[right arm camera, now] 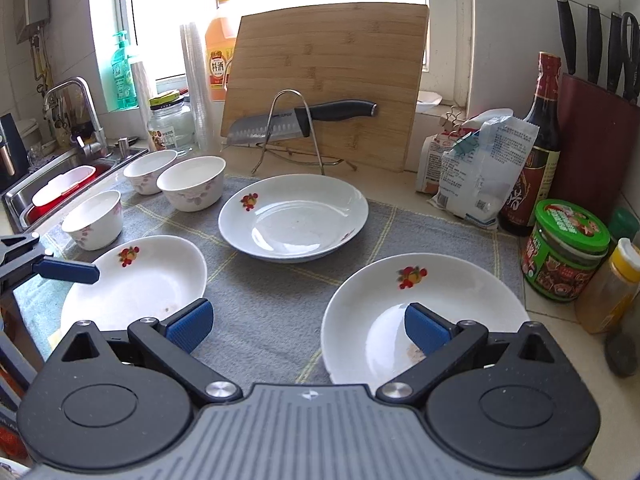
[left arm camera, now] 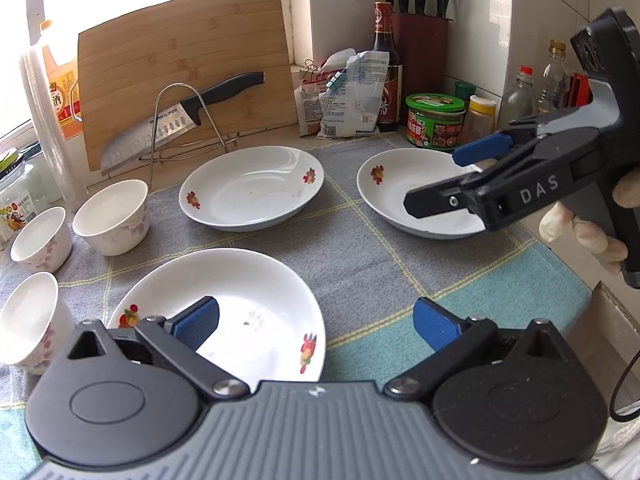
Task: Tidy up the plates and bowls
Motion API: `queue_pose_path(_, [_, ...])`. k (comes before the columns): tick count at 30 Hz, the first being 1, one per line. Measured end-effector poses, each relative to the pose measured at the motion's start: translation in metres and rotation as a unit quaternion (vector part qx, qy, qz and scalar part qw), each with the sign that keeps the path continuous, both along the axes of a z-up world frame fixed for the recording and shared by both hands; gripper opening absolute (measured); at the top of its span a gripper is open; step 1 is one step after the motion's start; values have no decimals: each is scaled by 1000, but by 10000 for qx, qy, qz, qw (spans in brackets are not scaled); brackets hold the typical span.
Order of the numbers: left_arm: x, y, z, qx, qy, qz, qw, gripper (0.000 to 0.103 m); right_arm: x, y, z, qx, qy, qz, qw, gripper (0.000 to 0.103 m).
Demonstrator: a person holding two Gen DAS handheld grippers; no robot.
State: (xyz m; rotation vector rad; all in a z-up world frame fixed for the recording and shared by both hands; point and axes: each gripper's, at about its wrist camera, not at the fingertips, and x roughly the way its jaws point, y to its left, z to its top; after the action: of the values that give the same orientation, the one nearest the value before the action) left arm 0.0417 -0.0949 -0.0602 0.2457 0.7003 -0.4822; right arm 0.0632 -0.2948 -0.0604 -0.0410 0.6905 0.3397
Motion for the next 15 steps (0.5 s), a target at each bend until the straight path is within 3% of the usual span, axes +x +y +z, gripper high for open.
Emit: queue_pose_path(15, [2, 58, -6, -73, 67, -369, 9993, 102, -32, 74, -30, -342, 465, -39, 9983, 103])
